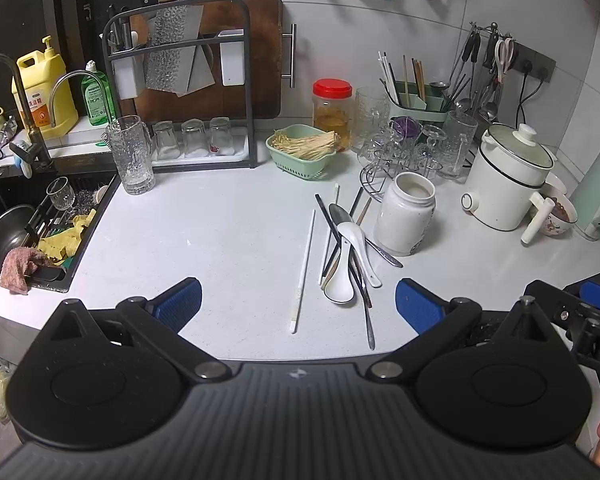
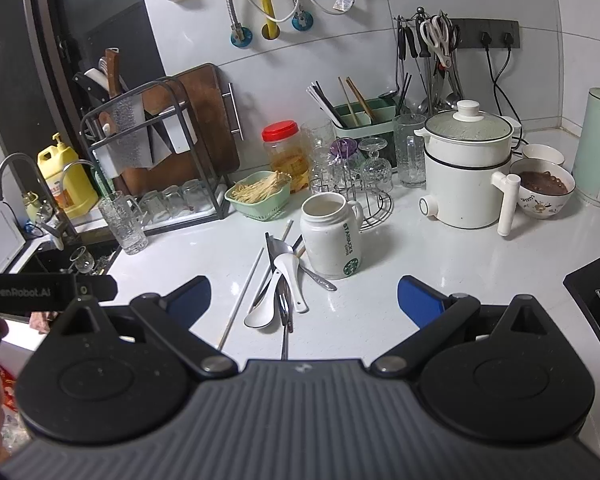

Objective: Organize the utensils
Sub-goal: 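Move both tools toward the white mug and the utensil pile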

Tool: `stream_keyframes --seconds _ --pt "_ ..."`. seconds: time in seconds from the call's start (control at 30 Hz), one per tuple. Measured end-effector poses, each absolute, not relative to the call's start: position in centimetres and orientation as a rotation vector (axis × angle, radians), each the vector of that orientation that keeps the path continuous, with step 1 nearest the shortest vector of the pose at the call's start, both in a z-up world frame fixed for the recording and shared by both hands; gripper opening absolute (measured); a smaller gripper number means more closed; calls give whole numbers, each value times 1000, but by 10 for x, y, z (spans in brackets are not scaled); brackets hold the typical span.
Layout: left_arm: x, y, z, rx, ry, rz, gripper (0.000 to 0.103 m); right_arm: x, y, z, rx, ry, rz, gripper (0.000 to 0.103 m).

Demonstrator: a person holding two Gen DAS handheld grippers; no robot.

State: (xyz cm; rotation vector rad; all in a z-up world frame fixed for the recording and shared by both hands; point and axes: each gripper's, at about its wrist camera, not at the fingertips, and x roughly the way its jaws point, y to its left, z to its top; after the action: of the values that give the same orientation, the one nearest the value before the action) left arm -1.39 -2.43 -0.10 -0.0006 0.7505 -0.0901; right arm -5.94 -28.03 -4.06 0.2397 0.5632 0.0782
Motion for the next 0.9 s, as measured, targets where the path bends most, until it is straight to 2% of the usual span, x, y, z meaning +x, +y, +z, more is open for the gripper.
stream_keyframes --seconds 0.9 --pt "-8 -17 -7 -7 772 -94 103 -62 -275 -47 235 571 62 102"
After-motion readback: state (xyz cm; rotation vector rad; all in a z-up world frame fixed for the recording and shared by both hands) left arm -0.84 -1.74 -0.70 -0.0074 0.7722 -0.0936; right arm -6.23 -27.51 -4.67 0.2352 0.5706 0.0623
